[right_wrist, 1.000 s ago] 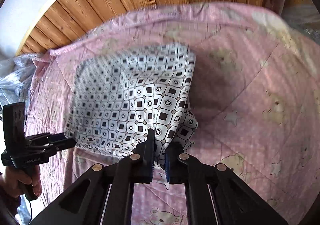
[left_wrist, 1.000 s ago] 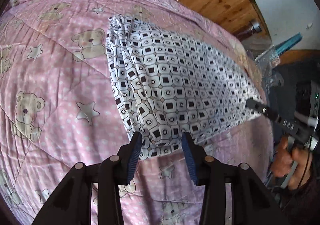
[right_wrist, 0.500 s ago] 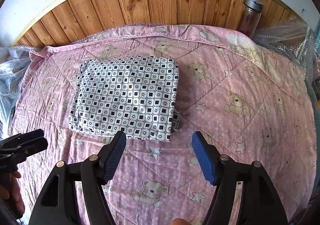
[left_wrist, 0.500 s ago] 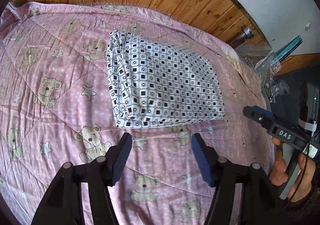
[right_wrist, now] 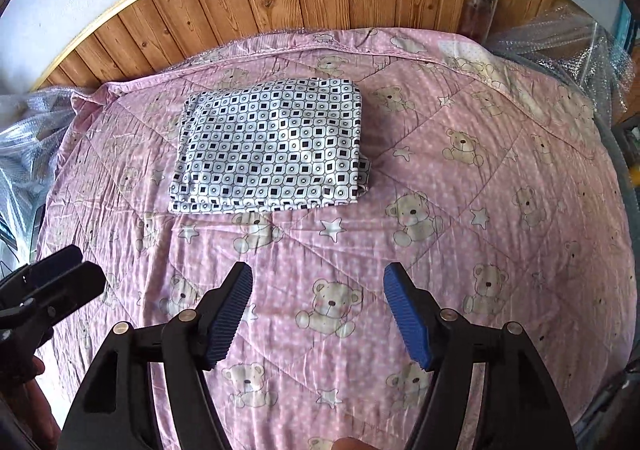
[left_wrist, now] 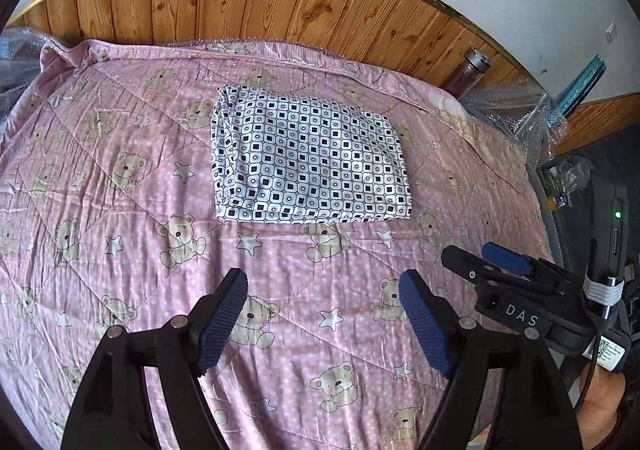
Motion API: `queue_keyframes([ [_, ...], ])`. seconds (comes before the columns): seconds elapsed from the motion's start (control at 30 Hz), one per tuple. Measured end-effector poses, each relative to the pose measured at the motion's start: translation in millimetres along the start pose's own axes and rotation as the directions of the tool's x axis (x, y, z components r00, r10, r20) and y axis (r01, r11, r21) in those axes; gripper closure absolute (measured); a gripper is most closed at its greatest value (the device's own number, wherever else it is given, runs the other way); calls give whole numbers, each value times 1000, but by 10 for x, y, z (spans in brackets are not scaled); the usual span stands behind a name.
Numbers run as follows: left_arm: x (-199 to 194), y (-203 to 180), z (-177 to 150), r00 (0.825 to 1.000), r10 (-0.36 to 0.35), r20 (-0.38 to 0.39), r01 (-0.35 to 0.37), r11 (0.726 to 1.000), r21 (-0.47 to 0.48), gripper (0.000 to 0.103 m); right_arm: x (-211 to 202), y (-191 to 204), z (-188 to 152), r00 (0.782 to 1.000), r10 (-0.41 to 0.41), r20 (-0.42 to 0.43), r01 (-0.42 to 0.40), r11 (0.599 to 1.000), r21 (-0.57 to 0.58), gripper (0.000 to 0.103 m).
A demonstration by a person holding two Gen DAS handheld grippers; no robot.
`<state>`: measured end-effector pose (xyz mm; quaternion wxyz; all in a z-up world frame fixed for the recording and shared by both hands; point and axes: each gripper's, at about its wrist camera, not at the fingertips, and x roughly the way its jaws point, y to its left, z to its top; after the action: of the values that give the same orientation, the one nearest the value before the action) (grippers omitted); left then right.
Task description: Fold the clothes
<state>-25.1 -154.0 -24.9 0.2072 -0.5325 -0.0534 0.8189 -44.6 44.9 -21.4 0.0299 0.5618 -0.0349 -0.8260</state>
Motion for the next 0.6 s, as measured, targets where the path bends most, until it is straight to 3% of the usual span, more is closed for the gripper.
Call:
queue_keyframes([
  [0.37,-528,-34,-203,997,-7,80,1,998,65,24,-302,312,-314,1000,-13,13,13,1000,6,38],
  [0.6,-735,-65,-295,992,22,121,-36,992,118,24,-452,490,-363,999,-19,39,19,1000,1,41],
])
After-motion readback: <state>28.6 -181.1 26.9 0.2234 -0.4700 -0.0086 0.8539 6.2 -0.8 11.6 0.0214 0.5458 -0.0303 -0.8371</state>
